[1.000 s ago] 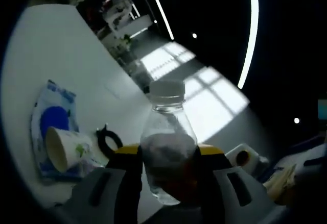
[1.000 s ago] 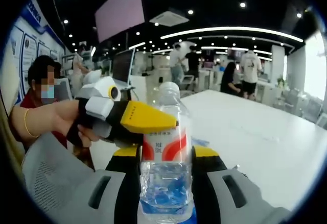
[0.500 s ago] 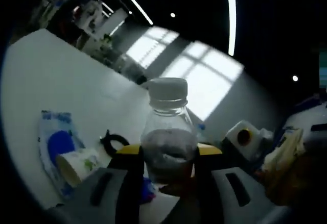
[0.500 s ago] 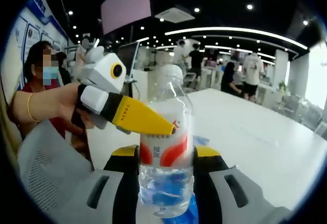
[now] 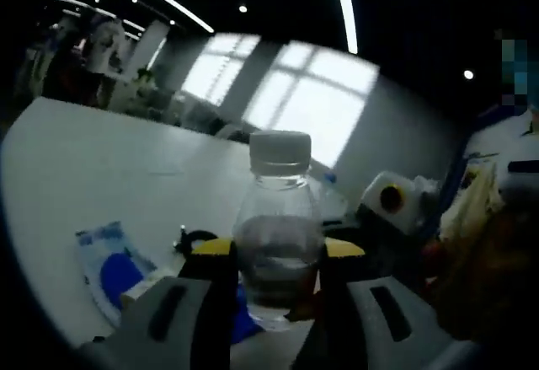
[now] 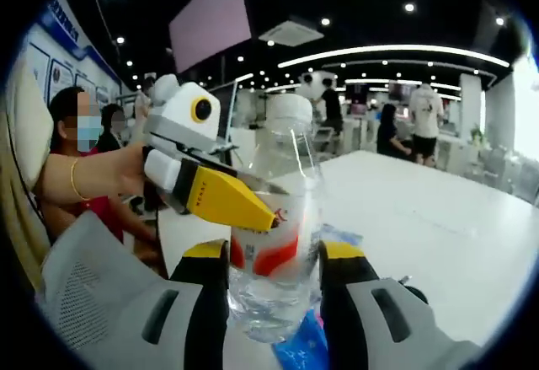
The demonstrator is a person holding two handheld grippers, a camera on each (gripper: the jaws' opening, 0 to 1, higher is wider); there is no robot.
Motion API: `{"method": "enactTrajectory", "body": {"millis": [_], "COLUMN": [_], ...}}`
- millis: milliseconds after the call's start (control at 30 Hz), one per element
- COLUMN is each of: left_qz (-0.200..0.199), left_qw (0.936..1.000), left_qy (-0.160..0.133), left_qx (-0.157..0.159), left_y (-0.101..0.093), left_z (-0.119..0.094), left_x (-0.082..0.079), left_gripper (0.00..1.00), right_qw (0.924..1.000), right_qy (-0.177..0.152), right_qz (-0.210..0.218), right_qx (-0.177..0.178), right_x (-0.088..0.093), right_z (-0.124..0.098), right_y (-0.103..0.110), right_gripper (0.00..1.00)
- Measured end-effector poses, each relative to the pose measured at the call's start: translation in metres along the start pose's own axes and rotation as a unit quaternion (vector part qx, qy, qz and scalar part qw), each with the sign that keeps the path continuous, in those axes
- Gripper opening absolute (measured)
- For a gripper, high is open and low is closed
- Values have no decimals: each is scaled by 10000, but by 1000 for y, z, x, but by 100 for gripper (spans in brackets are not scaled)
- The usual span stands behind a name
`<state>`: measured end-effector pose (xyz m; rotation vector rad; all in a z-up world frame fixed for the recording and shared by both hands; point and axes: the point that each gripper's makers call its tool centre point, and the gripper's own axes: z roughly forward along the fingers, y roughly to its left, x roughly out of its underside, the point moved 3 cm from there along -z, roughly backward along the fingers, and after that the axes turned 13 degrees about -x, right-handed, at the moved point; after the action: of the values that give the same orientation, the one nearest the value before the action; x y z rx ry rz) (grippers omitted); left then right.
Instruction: Arrange the tabletop items into an orderly group along one side of the table until the central work area is clear of visible clutter.
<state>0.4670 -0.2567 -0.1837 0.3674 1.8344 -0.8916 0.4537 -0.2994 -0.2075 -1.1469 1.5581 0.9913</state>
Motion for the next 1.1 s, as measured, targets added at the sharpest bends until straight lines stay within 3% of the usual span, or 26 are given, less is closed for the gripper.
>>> {"method": "enactTrajectory", "body": {"millis": [133, 233, 500, 567, 733, 833, 1100], "left_qz": [333, 511, 1029, 1054, 997, 1019, 1138], "left_qw": [9988, 9952, 9867, 9858, 9836, 9832, 9809], "left_qy": [25, 2, 187, 174, -12, -119, -130], "left_qx": [346, 838, 1247, 1295, 1503, 1509, 1574], "left_y": [-8, -21, -36, -38, -45, -46, -48], "left_z": [-8, -17, -25, -27, -31, -32, -34], "left_x": [-3, -5, -5, -6, -12, -17, -21], "left_gripper": [34, 34, 34, 34, 34, 34, 35], "right_qw": [9980, 9922, 9821, 9804, 9717, 9642, 9683], "right_qy": [-180, -357, -68, -48, -356, -674, -843], "right_qz": [199, 426, 461, 518, 892, 957, 678], "right_qx": [-567, -1114, -1825, -1899, -2158, -2378, -2250], "right_x": [-3, -6, 7, 11, 9, 1, -4], "right_z": [1, 2, 6, 5, 4, 2, 3], "right_y": [7, 18, 35, 36, 41, 46, 46], "right_gripper": [41, 42, 43, 43, 48, 44, 41]}}
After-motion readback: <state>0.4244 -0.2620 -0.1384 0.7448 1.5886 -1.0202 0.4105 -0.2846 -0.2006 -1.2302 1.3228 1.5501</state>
